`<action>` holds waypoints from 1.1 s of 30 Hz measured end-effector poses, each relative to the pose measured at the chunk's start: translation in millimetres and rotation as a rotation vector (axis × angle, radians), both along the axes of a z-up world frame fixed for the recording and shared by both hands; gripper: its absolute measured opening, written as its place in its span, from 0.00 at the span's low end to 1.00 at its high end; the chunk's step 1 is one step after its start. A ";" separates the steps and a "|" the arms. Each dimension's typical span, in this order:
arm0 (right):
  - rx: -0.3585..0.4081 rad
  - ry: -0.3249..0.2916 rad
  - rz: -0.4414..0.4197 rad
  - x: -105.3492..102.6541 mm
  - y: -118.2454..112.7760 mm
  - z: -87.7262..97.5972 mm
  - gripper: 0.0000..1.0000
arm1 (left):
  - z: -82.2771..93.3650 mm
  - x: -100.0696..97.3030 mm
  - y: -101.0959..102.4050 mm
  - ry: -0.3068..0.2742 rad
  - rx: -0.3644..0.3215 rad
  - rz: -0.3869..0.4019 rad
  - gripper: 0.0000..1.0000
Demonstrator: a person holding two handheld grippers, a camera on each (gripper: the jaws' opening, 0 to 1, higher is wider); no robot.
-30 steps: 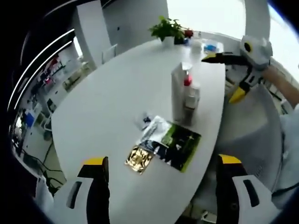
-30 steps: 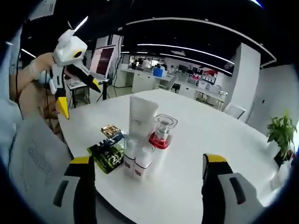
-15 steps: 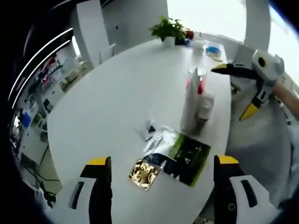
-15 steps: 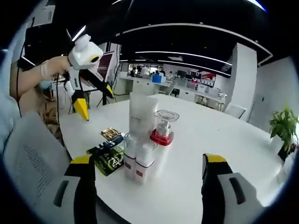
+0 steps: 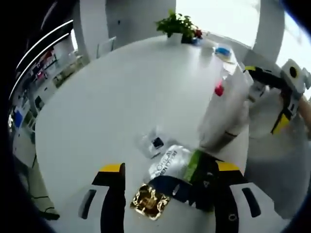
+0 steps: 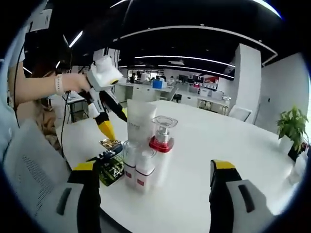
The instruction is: Arrange the skincare products in the storage area until every visible bottle or jar stands upright without overlapping.
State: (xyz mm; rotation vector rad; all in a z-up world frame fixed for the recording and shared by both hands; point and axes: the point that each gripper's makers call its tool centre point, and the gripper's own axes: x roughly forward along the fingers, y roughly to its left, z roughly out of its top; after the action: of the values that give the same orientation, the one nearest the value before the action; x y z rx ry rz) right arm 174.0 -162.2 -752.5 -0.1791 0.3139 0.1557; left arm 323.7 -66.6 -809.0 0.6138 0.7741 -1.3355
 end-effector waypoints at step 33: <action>-0.025 0.020 -0.035 -0.4 -8.9 -6.0 0.94 | -67.1 9.6 -47.8 0.130 0.144 0.090 0.55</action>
State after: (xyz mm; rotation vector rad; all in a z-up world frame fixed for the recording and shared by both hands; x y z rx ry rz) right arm 173.7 -171.1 -758.5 -0.1964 0.3387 0.1190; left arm 333.3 -114.4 -876.1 0.6017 0.9991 -1.2532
